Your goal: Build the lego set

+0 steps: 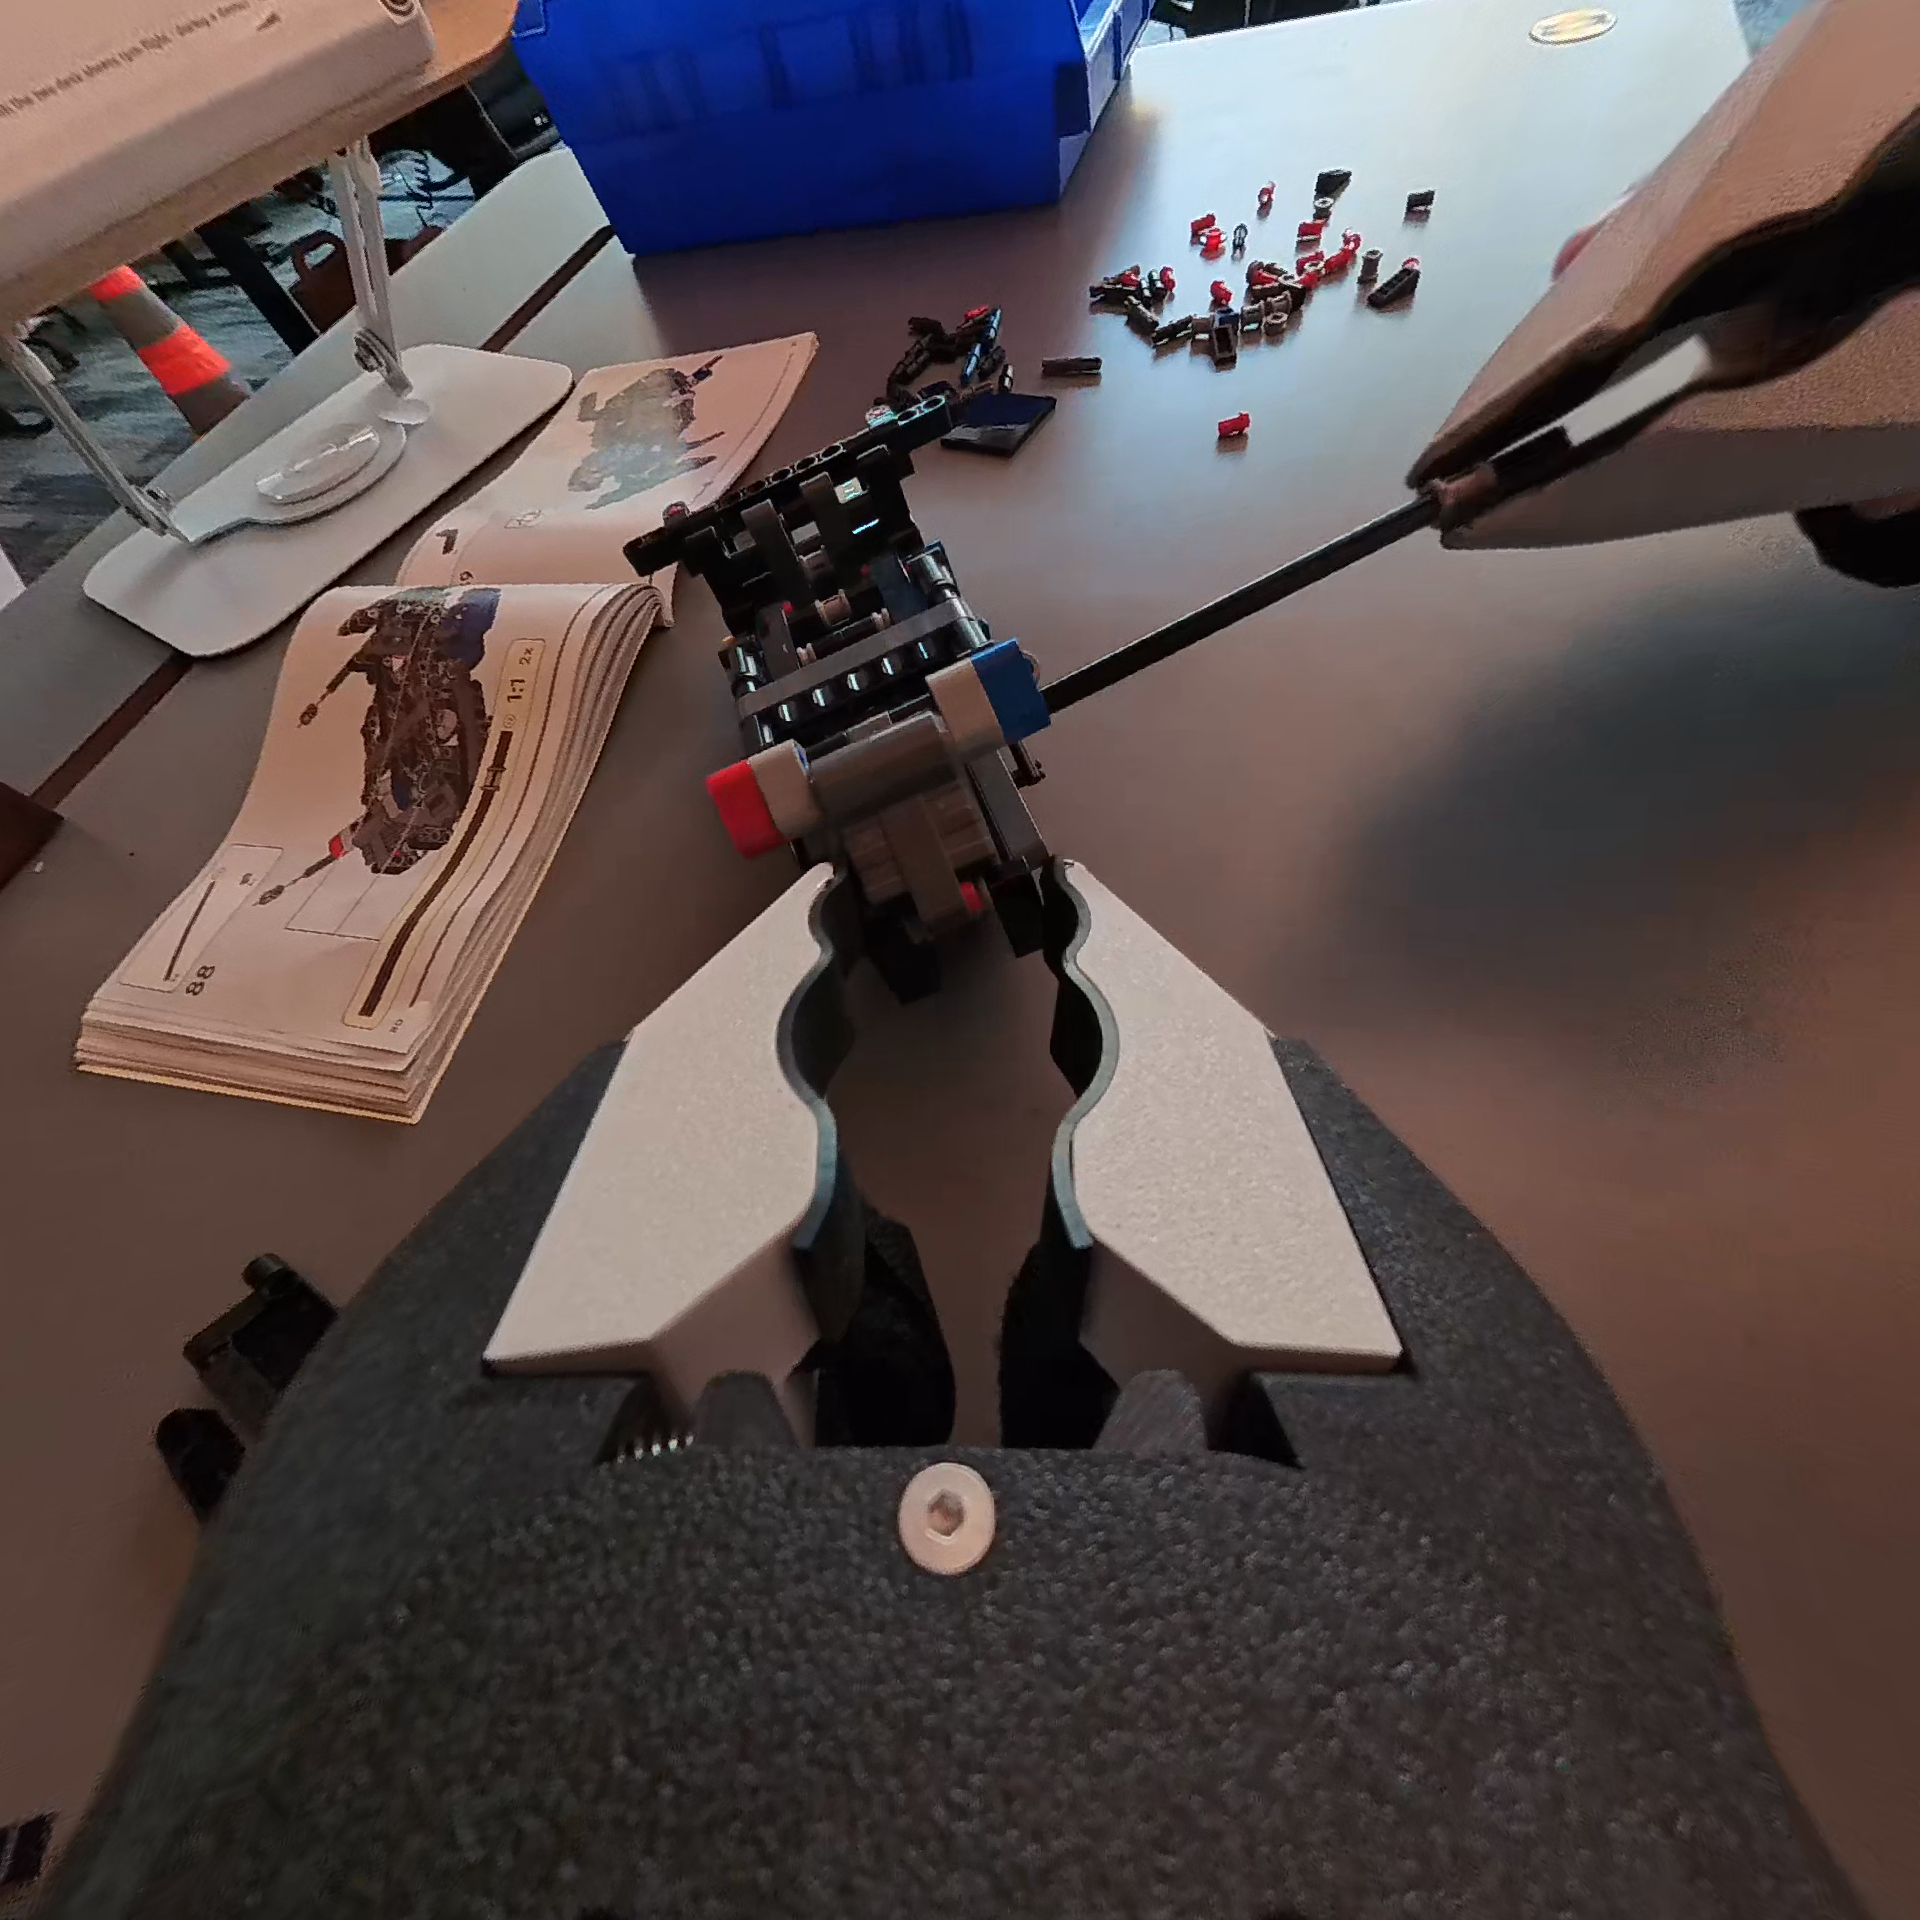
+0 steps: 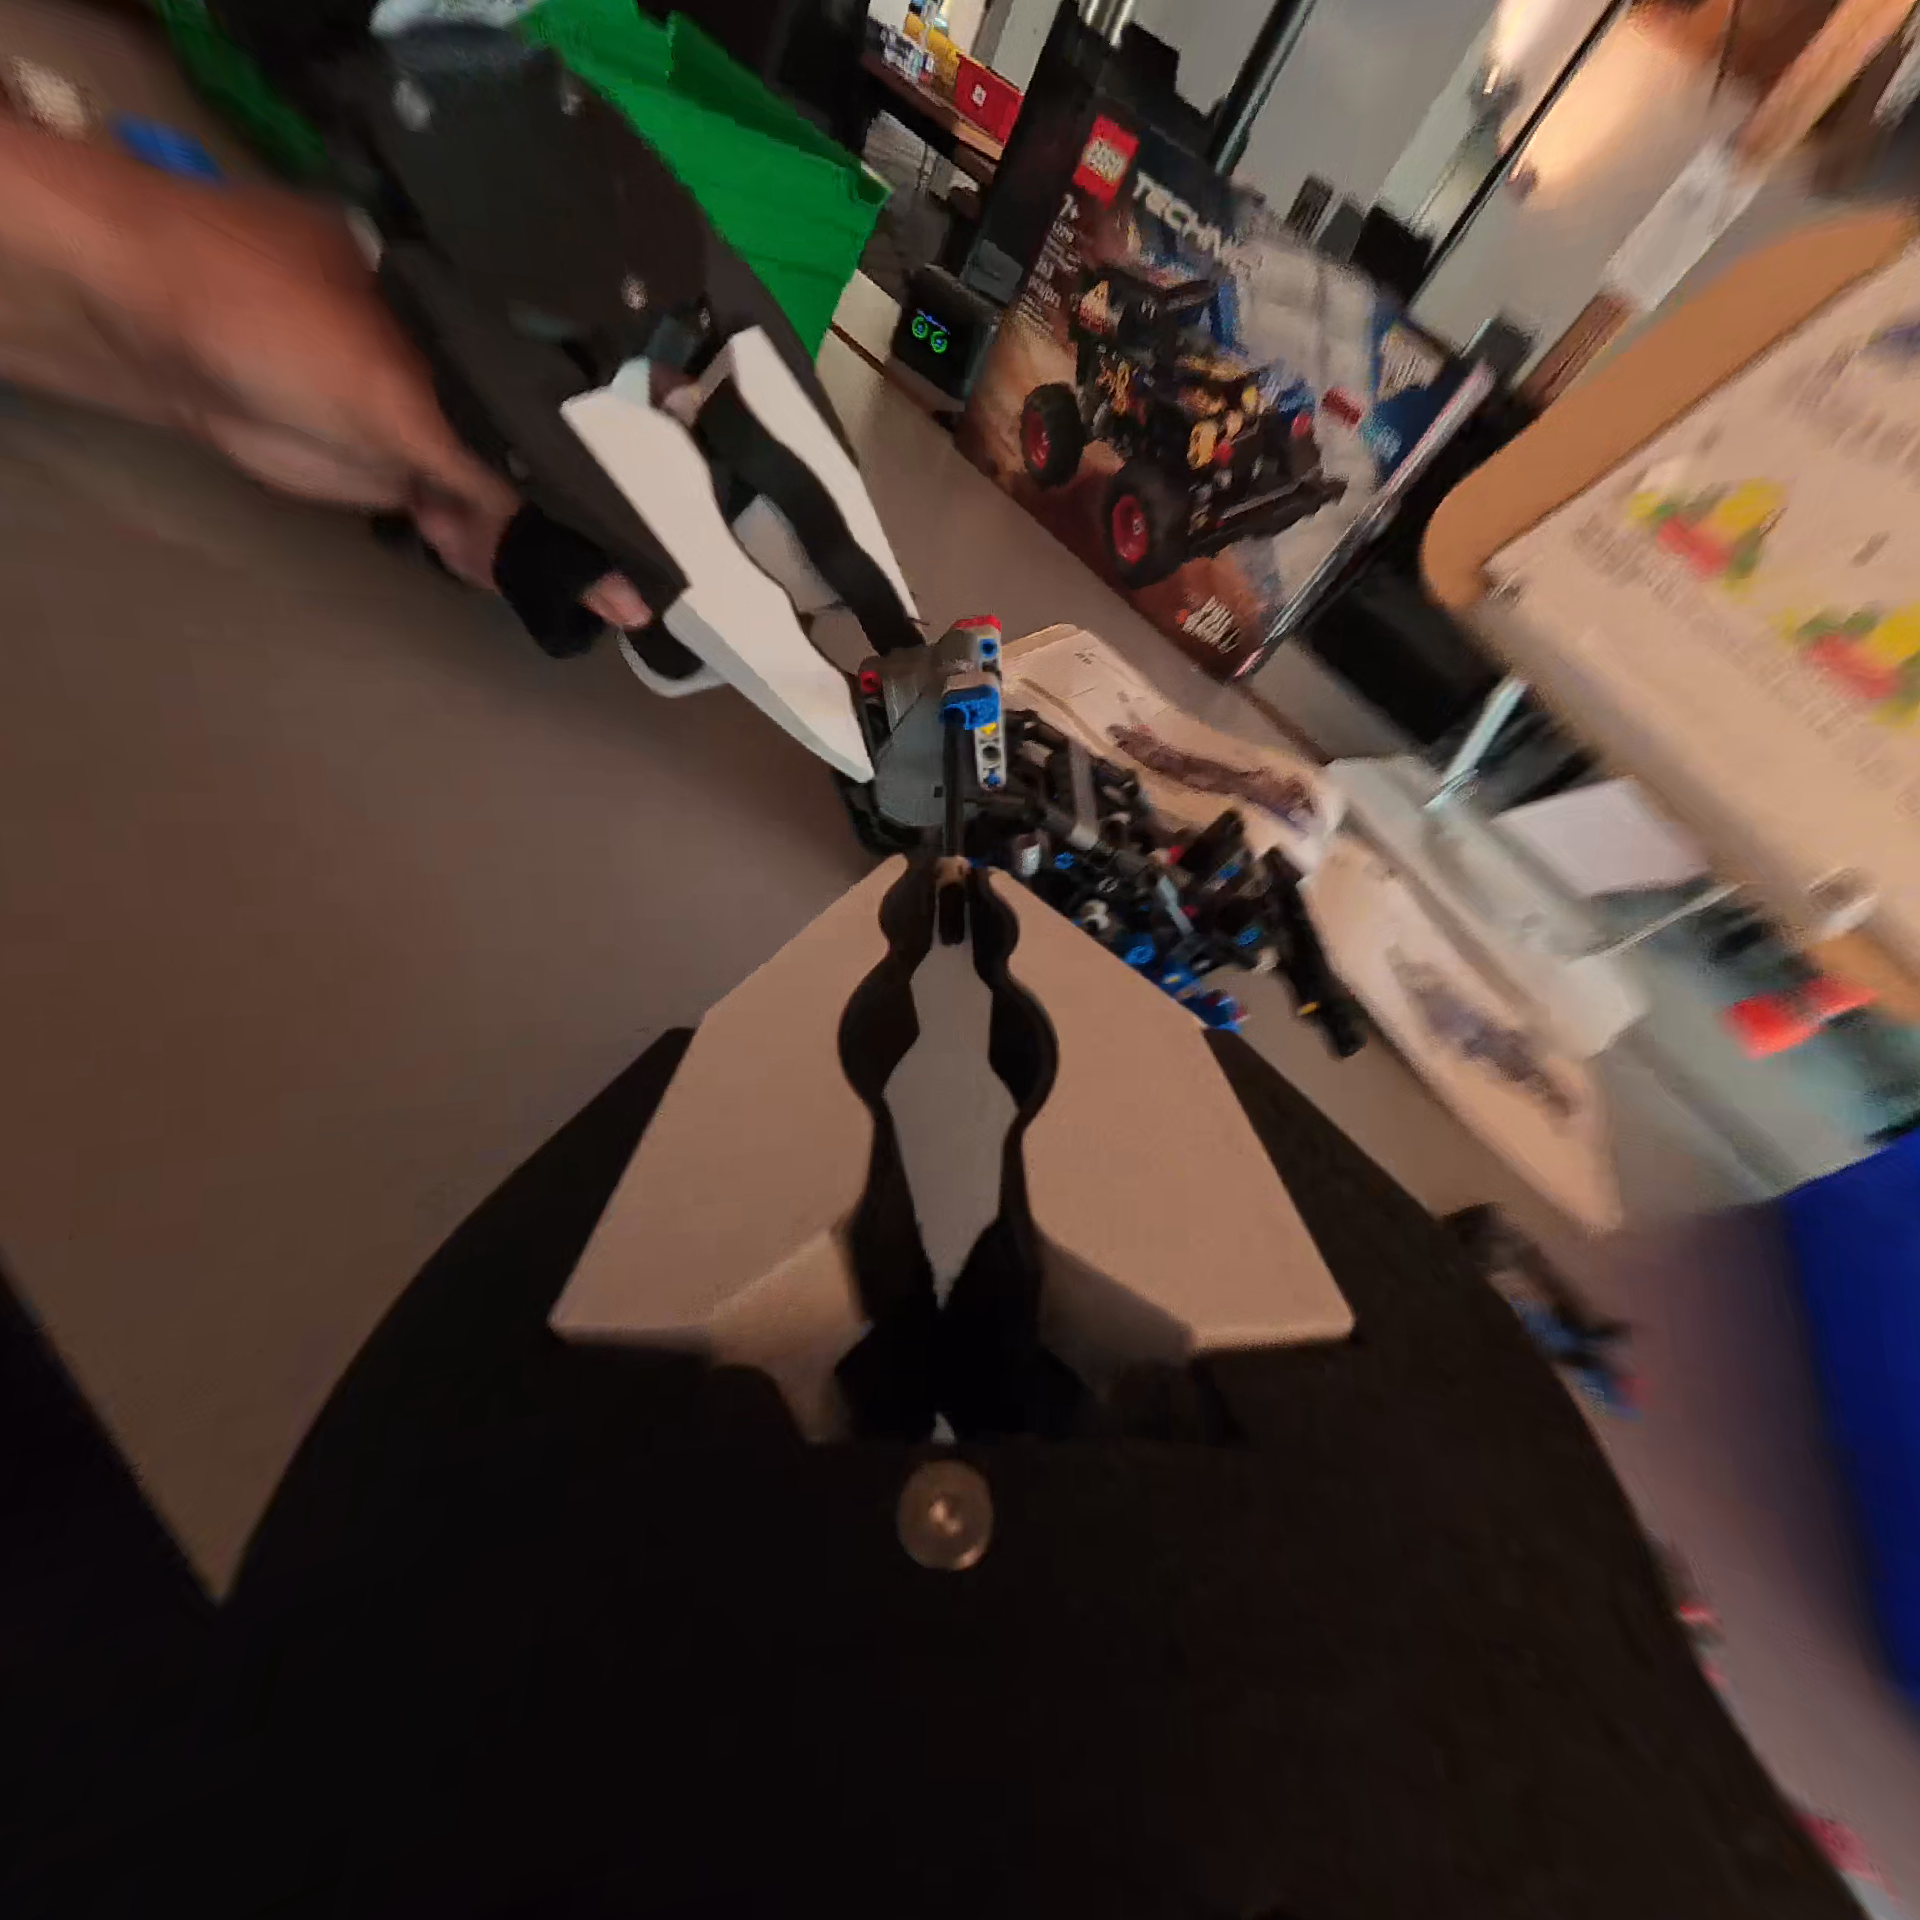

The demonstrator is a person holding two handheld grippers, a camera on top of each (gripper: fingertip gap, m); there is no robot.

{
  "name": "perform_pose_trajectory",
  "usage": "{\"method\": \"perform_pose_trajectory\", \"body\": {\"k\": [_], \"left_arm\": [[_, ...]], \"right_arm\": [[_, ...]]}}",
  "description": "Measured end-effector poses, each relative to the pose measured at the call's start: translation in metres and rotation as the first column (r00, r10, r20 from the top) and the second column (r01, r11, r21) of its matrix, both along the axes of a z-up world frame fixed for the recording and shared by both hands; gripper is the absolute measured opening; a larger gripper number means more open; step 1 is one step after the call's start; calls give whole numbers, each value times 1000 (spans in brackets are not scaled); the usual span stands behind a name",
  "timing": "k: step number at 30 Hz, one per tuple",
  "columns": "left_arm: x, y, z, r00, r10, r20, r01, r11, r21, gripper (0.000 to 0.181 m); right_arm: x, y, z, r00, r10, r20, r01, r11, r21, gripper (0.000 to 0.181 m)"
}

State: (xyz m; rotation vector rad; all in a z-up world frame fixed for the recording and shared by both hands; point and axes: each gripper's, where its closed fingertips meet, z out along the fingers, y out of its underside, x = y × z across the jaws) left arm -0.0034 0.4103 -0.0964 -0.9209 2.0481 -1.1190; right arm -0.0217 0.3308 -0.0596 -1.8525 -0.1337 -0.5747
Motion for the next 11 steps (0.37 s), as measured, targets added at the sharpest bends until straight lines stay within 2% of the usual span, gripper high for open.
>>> {"method": "perform_pose_trajectory", "body": {"k": [1,3,4,5,8,11], "left_arm": [[0,0,0,1000,1,4,-1,1000,7,33],[1,1,0,1000,5,10,-5,1000,18,34],[1,2,0,1000,10,15,-10,1000,24,33],[2,3,0,1000,14,19,-14,999,29,33],[2,4,-1,1000,9,21,-10,999,35,33],[0,-4,0,999,-11,40,8,998,61,34]], "right_arm": [[-1,0,1,993,-4,121,10,999,-43,6],[0,0,0,919,-15,394,76,987,-139,5],[-2,2,0,891,-8,453,92,982,-163,5],[-4,4,-2,906,-12,422,92,981,-169,5],[-4,5,-3,989,-33,147,47,994,-97,5],[2,2,-3,986,-31,-164,29,1000,-10,6]]}}
